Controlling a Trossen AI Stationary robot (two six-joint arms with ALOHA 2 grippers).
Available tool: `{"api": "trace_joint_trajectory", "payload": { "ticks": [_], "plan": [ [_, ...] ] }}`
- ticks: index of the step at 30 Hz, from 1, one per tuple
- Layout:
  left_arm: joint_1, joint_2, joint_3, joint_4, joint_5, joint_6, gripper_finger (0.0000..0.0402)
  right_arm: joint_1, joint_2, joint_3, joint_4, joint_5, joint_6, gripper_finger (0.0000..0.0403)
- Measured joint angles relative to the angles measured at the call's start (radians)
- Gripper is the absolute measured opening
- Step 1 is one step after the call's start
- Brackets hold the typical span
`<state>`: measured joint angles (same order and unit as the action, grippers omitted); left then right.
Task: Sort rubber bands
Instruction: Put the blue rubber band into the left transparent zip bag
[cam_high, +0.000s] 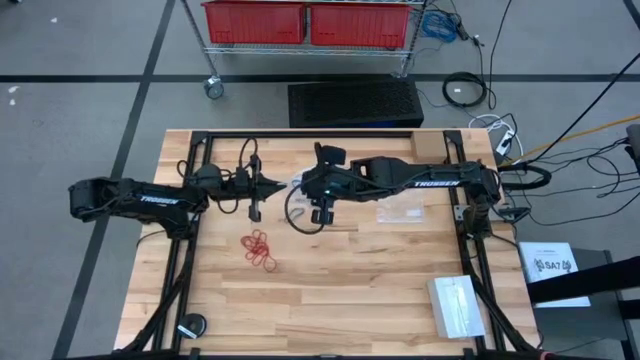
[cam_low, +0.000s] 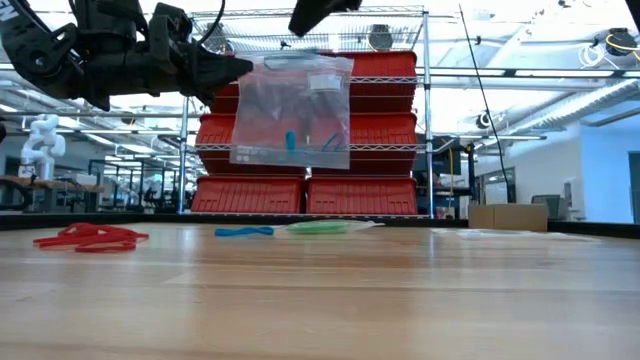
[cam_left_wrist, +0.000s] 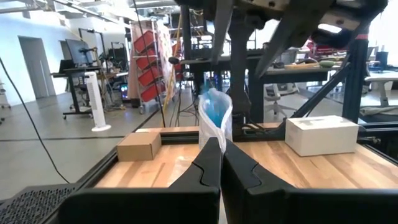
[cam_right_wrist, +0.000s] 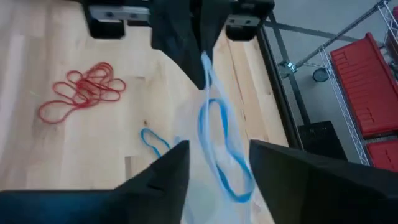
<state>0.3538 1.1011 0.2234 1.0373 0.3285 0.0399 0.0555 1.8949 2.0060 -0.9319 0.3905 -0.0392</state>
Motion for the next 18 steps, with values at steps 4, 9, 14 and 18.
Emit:
{"api": "trace_joint_trajectory", "payload": {
  "ticks": [4, 9, 14, 18],
  "plan": [
    [0.0, 0.0, 0.0, 0.0, 0.002, 0.0, 0.0, 0.007, -0.018, 0.0, -0.07, -0.006, 0.055, 0.0194],
    [0.0, 0.0, 0.0, 0.01, 0.0, 0.0, 0.0, 0.009, -0.023, -0.041, -0.073, -0.1, 0.118, 0.0207],
    [0.005, 0.0, 0.0, 0.026, -0.021, -0.008, 0.0, 0.051, -0.017, -0.223, 0.117, -0.217, 0.067, 0.02],
    [0.023, 0.0, -0.004, 0.02, -0.024, -0.025, 0.0, 0.054, -0.014, -0.437, 0.397, -0.267, 0.066, 0.0185]
  ]
}}
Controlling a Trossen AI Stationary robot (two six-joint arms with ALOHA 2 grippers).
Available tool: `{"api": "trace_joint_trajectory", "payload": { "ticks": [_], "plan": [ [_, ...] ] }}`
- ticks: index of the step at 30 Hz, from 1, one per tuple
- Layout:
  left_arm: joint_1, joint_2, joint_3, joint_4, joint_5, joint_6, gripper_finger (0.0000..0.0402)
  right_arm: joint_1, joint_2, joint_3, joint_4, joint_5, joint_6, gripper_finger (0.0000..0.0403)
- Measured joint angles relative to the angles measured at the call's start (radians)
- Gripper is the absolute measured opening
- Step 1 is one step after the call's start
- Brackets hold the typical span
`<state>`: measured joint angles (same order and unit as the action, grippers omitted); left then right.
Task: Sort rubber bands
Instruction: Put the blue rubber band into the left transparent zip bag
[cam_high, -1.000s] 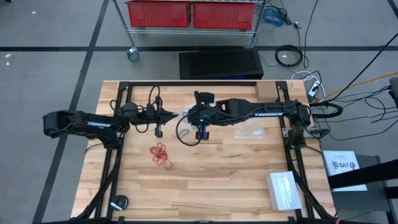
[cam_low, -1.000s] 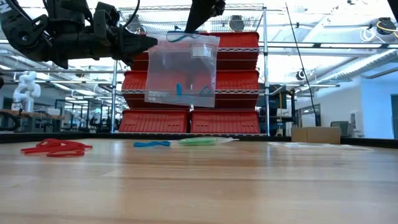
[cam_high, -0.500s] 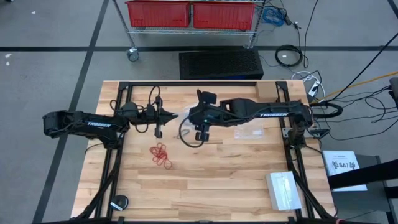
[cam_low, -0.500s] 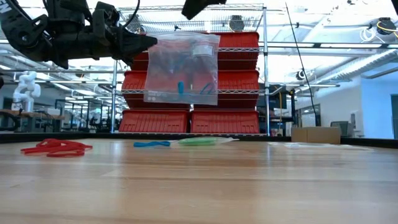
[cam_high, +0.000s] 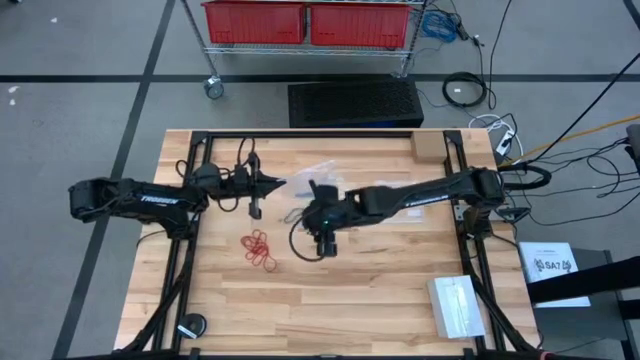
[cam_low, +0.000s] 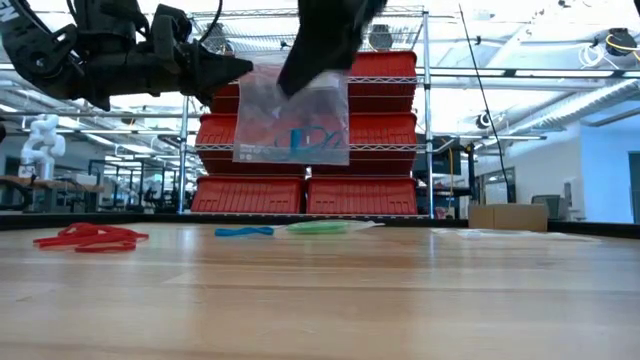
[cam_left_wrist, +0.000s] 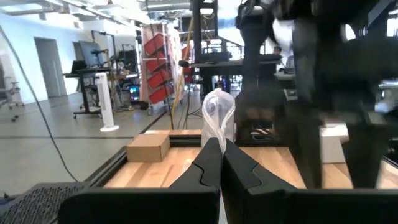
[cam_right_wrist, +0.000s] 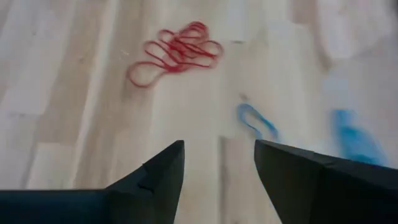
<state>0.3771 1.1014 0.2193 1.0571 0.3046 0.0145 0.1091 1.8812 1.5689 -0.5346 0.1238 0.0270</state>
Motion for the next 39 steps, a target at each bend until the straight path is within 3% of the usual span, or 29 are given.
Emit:
{"api": "trace_joint_trajectory", "payload": {
  "ticks": [3, 7, 11, 20, 27, 30, 33, 39],
  "plan": [
    [0.022, 0.0, -0.02, 0.012, -0.001, -0.004, 0.0, -0.018, 0.003, -0.129, 0.222, -0.062, 0.01, 0.0174],
    [0.057, 0.0, -0.047, 0.062, -0.002, -0.031, 0.0, -0.065, 0.047, -0.206, 0.366, -0.074, 0.01, 0.017],
    [0.076, 0.0, -0.061, 0.082, -0.001, -0.036, 0.0, -0.113, 0.124, -0.21, 0.422, -0.074, -0.008, 0.0188],
    [0.087, 0.0, -0.063, 0.084, -0.001, -0.036, 0.0, -0.187, 0.246, -0.21, 0.548, -0.07, -0.002, 0.0273],
    [0.087, 0.0, -0.063, 0.086, 0.0, -0.035, 0.0, -0.203, 0.31, -0.205, 0.585, -0.074, -0.009, 0.0275],
    [0.087, 0.0, -0.063, 0.086, 0.0, -0.035, 0.0, -0.204, 0.334, -0.193, 0.593, -0.079, -0.003, 0.0255],
    [0.087, 0.0, -0.063, 0.086, 0.0, -0.034, 0.0, -0.203, 0.347, -0.178, 0.591, -0.081, -0.004, 0.0206],
    [0.087, 0.0, -0.063, 0.087, 0.0, -0.033, 0.0, -0.183, 0.35, -0.15, 0.548, -0.094, -0.017, 0.0025]
  ]
}}
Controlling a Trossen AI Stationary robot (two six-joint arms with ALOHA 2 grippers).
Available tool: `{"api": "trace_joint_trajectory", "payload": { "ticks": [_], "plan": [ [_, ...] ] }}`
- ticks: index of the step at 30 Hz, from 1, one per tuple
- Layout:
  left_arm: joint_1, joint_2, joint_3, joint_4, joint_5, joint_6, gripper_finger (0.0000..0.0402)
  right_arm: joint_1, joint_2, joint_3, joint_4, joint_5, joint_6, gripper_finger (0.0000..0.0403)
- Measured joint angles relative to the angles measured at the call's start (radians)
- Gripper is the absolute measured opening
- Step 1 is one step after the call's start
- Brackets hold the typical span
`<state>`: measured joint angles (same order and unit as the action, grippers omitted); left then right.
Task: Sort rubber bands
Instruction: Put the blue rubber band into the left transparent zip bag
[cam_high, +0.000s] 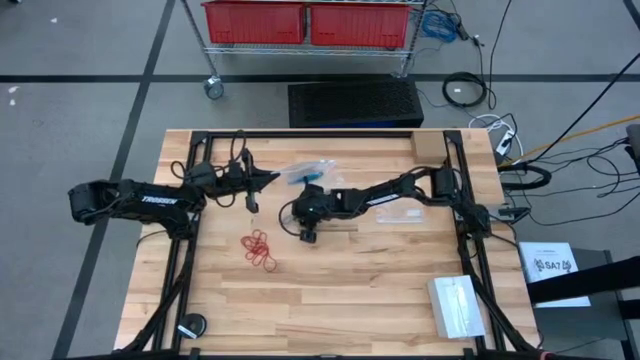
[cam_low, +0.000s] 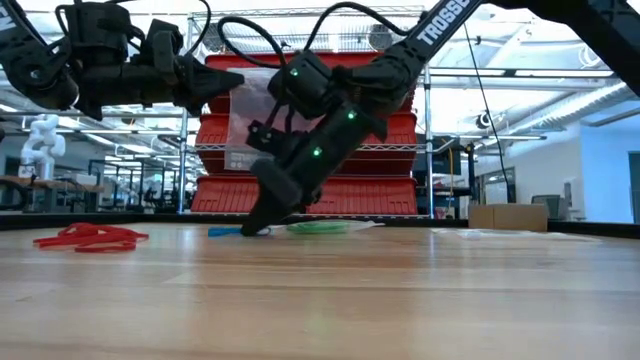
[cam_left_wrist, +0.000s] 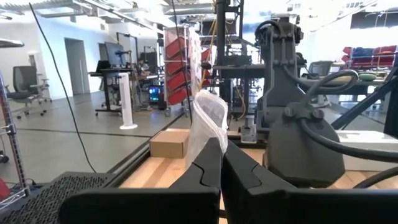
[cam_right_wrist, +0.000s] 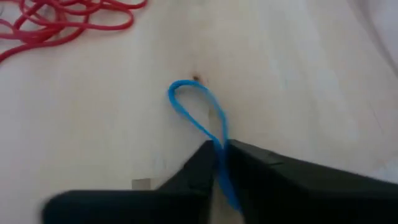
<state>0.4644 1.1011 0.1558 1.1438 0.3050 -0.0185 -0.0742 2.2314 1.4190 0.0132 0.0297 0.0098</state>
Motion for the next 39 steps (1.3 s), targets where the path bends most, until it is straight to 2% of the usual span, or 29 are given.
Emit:
{"api": "trace_joint_trajectory", "payload": {
  "ticks": [6, 11, 16, 23, 25, 32, 39],
  "plan": [
    [-0.001, 0.0, 0.0, -0.001, 0.001, 0.0, 0.0, 0.048, -0.018, 0.098, -0.218, 0.004, -0.026, 0.0003],
    [-0.001, 0.0, 0.0, -0.001, 0.001, 0.0, 0.0, 0.103, -0.111, 0.206, -0.353, 0.017, -0.064, 0.0001],
    [-0.001, 0.0, 0.0, -0.004, 0.002, 0.0, 0.0, 0.141, -0.191, 0.317, -0.472, 0.134, -0.115, 0.0001],
    [-0.001, 0.0, 0.0, -0.012, 0.008, 0.0, 0.0, 0.154, -0.28, 0.494, -0.614, 0.461, -0.208, 0.0],
    [-0.002, 0.0, 0.0, -0.012, 0.009, -0.001, 0.0, 0.137, -0.285, 0.523, -0.642, 0.507, -0.227, 0.0],
    [-0.002, 0.0, 0.0, -0.016, 0.01, 0.0, 0.0, 0.055, -0.281, 0.55, -0.739, 0.514, -0.227, 0.0],
    [-0.002, 0.0, 0.0, -0.027, 0.011, 0.006, 0.0, 0.021, -0.274, 0.547, -0.773, 0.461, -0.196, 0.0]
  ]
}}
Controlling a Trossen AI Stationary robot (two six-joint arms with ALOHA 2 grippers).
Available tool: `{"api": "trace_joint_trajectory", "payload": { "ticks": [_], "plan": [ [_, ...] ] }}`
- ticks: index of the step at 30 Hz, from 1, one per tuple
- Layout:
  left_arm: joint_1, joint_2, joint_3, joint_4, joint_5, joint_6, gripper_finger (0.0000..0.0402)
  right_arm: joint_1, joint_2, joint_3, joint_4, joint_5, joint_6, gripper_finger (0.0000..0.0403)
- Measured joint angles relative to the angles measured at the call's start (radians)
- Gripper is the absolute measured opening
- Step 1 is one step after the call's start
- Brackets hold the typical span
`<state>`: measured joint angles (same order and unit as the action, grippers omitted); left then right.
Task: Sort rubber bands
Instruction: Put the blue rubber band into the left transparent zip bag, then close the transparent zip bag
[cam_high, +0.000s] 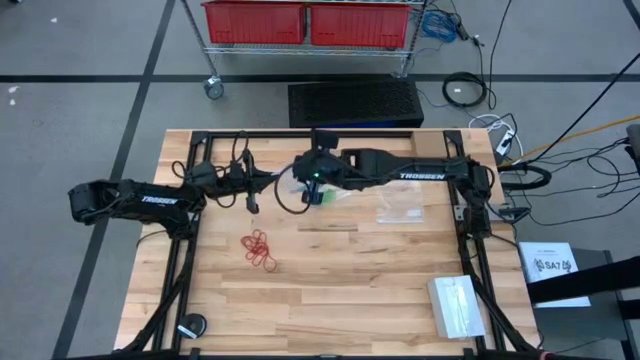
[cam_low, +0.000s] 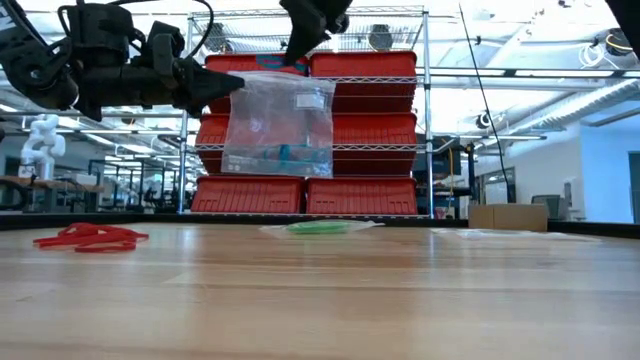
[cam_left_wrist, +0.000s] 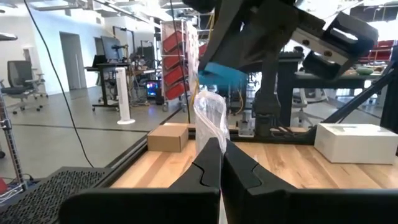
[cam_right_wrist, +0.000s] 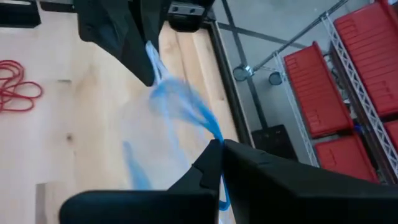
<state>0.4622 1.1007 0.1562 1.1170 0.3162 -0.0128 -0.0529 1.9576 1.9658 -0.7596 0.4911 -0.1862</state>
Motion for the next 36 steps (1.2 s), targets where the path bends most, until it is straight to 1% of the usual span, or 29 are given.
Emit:
{"api": "trace_joint_trajectory", "payload": {
  "ticks": [5, 10, 15, 17, 19, 27, 30, 33, 34, 36],
  "plan": [
    [0.0, 0.0, 0.0, 0.0, 0.008, -0.001, 0.0, -0.008, 0.0, -0.009, -0.015, -0.052, 0.027, 0.0],
    [0.0, 0.0, 0.0, 0.003, 0.009, -0.001, 0.0, -0.009, 0.015, -0.011, -0.056, -0.059, 0.045, 0.0],
    [0.0, 0.0, 0.001, 0.004, 0.009, -0.006, 0.0, -0.021, 0.021, -0.01, -0.072, -0.162, 0.078, 0.0003],
    [0.0, 0.0, 0.001, 0.004, 0.009, -0.006, 0.0, -0.02, 0.021, -0.01, -0.069, -0.178, 0.087, 0.0014],
    [0.0, 0.0, 0.001, 0.004, 0.009, -0.005, 0.0, -0.019, 0.021, -0.01, -0.068, -0.18, 0.089, 0.0034],
    [0.0, 0.0, 0.001, 0.0, 0.009, -0.004, 0.0, -0.018, 0.017, -0.01, -0.054, -0.181, 0.105, 0.015],
    [0.0, 0.0, 0.001, -0.001, 0.009, -0.001, 0.0, -0.018, 0.012, -0.01, -0.06, -0.181, 0.124, 0.0183],
    [0.0, 0.0, 0.001, -0.005, 0.009, 0.001, 0.0, -0.012, -0.012, -0.01, -0.1, -0.181, 0.128, 0.0193],
    [0.0, 0.0, 0.001, -0.006, 0.009, 0.002, 0.0, -0.009, -0.024, -0.01, -0.123, -0.18, 0.133, 0.0189],
    [0.0, 0.0, 0.001, -0.011, 0.009, 0.002, 0.0, 0.001, -0.047, -0.01, -0.183, -0.178, 0.156, 0.0165]
  ]
}}
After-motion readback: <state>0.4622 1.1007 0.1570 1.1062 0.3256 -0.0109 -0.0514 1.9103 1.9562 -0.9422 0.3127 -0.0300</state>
